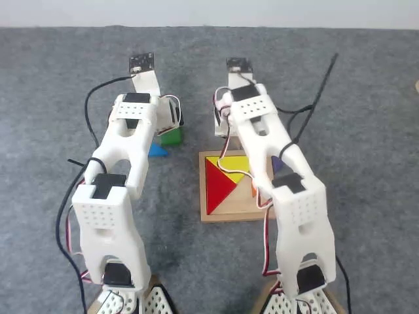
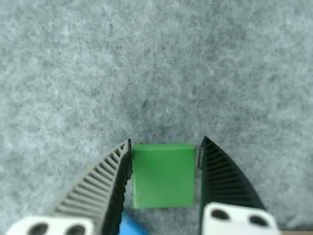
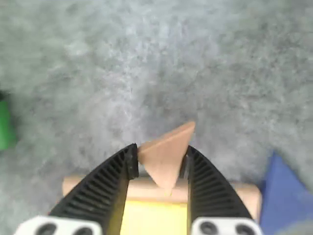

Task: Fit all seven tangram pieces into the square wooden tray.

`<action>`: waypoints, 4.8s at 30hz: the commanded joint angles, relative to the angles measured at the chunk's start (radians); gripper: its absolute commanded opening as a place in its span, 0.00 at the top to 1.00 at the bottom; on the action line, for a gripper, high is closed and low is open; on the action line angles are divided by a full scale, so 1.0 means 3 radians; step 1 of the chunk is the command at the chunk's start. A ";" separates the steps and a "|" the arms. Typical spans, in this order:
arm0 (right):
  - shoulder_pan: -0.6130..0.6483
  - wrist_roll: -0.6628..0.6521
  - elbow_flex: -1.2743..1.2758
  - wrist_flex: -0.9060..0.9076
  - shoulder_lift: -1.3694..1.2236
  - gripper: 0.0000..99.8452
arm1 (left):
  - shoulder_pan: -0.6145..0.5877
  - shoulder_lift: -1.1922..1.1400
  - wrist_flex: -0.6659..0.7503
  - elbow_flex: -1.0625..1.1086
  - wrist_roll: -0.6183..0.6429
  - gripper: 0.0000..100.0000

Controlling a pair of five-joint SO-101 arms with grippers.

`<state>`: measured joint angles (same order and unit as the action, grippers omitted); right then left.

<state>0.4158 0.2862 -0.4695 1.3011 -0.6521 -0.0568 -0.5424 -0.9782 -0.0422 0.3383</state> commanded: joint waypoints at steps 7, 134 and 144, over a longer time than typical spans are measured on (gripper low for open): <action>-0.0003 -0.0547 -0.0041 0.1133 0.1097 0.91 | 0.0015 0.0102 0.0072 -0.0023 -0.0041 0.78; -0.0090 -0.0670 0.4260 -0.2309 0.2667 0.81 | 0.0015 0.0102 0.0082 -0.0013 -0.0041 0.78; 0.0064 -0.0660 0.4286 -0.2018 0.2642 0.81 | 0.0015 0.0102 0.0082 -0.0013 -0.0041 0.78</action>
<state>0.4204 0.0974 0.8101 0.6613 0.1534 -0.0568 -0.5424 -0.9689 -0.0422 0.3383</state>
